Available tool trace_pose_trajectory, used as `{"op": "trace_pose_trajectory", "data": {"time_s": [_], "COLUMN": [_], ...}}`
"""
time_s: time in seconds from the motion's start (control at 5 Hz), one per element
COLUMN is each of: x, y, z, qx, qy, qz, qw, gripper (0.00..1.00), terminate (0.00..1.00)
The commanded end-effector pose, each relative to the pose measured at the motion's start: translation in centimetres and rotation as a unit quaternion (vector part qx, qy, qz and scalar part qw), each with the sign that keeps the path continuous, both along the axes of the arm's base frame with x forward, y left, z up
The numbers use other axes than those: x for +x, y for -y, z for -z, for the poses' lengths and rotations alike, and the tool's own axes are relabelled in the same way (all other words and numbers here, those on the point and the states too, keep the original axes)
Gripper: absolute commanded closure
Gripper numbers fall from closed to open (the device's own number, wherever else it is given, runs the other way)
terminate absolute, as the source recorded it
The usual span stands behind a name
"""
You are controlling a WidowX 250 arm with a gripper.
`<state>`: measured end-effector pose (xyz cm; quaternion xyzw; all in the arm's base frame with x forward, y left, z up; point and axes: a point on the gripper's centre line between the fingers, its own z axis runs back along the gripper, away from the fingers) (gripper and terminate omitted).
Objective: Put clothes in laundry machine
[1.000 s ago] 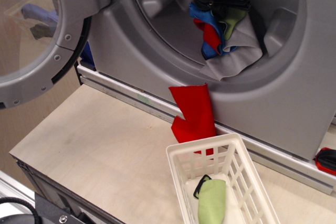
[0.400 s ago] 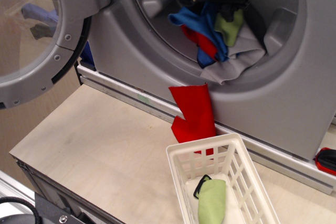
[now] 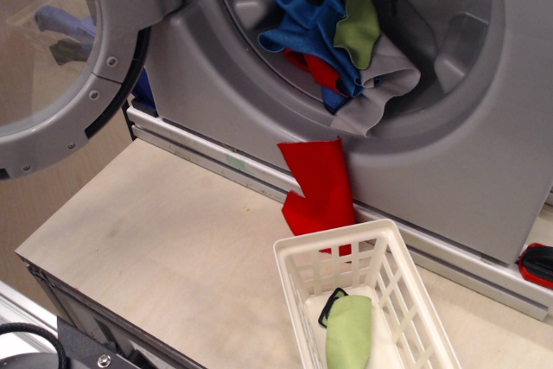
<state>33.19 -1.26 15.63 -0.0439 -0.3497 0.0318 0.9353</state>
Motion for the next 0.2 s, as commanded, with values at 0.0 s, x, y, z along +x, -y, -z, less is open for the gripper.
{"op": "trace_pose_trajectory", "data": {"time_s": [0.0], "x": [-3.43], "y": [0.34], "z": [-1.66], "qx": [0.007], "qy": [-0.024], "qz": [0.000], "qw": [0.9997], "gripper": [0.00], "terminate": [1.00]}}
